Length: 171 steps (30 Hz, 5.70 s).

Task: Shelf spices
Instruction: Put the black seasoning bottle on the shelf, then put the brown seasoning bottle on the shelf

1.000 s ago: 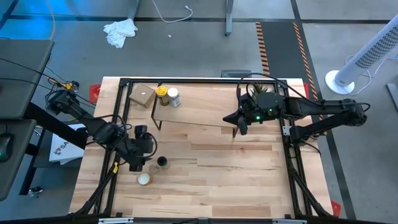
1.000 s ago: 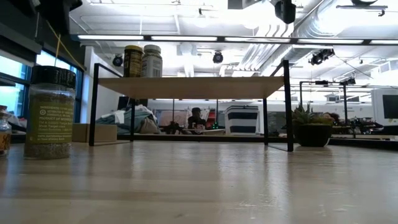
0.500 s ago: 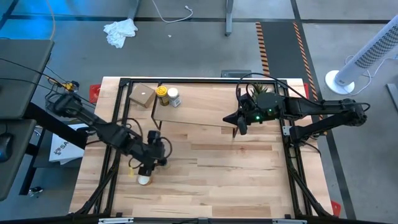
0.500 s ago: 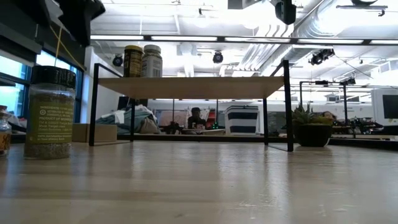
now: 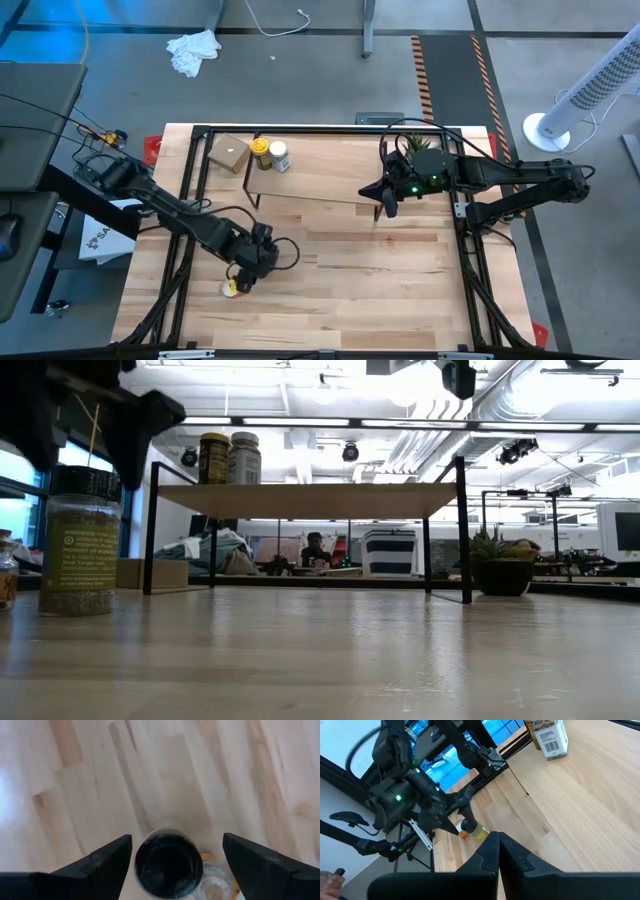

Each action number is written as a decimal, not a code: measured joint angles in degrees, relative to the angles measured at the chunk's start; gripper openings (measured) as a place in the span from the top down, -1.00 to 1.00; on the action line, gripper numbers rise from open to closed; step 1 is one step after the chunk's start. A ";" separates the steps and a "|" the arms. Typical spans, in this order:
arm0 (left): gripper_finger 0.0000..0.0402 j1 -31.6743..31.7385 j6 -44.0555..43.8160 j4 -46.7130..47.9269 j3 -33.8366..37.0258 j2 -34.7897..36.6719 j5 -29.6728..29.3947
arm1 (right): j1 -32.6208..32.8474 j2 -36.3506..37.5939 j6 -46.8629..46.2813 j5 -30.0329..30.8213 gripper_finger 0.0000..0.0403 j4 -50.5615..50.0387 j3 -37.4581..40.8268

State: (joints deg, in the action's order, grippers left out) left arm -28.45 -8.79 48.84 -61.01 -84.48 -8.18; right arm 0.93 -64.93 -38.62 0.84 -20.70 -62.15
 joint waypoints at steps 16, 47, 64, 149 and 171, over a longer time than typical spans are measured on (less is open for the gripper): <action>0.12 1.56 6.34 1.93 -0.45 -9.09 -3.02 | 0.00 0.26 1.62 -0.47 1.00 -0.06 0.00; 0.09 43.76 25.52 41.46 -68.89 -28.72 -1.18 | -2.93 21.26 10.61 1.74 1.00 -10.42 0.00; -0.27 43.56 26.77 41.02 -68.85 -31.36 0.42 | -2.94 17.97 8.89 8.10 1.00 -9.45 0.02; 1.00 22.42 -26.33 -5.99 -21.27 -6.14 -29.14 | -2.95 18.47 22.63 5.14 1.00 -4.89 0.02; -0.21 -3.26 -30.96 24.19 -8.27 3.63 7.17 | -2.37 14.59 15.17 -0.33 1.00 -4.93 0.00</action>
State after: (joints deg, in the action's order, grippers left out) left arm -31.71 -39.74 73.03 -69.29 -80.85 -1.01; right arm -1.44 -50.33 -23.45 0.51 -25.63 -62.15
